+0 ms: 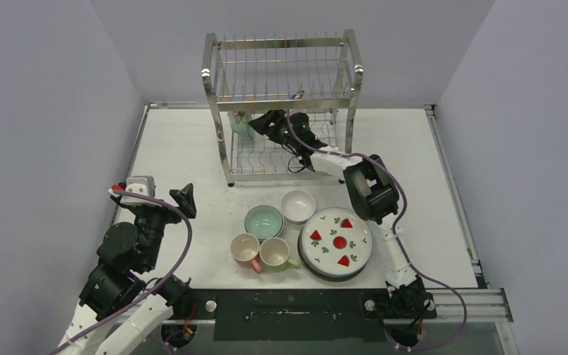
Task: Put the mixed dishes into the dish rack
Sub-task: Insert the bowl into the dish rack.
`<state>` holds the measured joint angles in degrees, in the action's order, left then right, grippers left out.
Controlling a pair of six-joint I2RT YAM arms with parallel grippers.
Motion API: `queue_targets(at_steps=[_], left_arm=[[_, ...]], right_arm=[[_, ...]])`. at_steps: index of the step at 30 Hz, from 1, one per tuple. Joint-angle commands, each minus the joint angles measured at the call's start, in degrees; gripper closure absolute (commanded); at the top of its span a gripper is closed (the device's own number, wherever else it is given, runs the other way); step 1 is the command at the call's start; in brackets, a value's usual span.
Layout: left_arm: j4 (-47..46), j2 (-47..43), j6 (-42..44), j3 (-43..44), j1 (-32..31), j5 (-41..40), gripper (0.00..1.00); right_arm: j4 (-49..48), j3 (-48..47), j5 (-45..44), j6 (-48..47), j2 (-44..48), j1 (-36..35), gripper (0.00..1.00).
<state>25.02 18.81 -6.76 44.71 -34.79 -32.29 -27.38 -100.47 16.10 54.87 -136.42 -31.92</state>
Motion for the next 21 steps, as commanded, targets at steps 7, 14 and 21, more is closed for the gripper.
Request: queue_targets(at_steps=[7,14,21], left_arm=[[-2.6,0.7,0.3,0.3,0.2,-0.3,0.05],[-1.5,2.7,-0.9,1.1,0.5,-0.5,0.03],[-0.9,4.6,-1.4,1.5,1.0,-0.4,0.03]], right_arm=[[-10.8,13.1,-1.1,1.4,11.3,-1.0,0.34],[-17.8,25.4,-1.0,2.9,18.5,-2.7,0.34],[-18.9,37.2,-1.0,0.6,27.4,-4.7,0.34]])
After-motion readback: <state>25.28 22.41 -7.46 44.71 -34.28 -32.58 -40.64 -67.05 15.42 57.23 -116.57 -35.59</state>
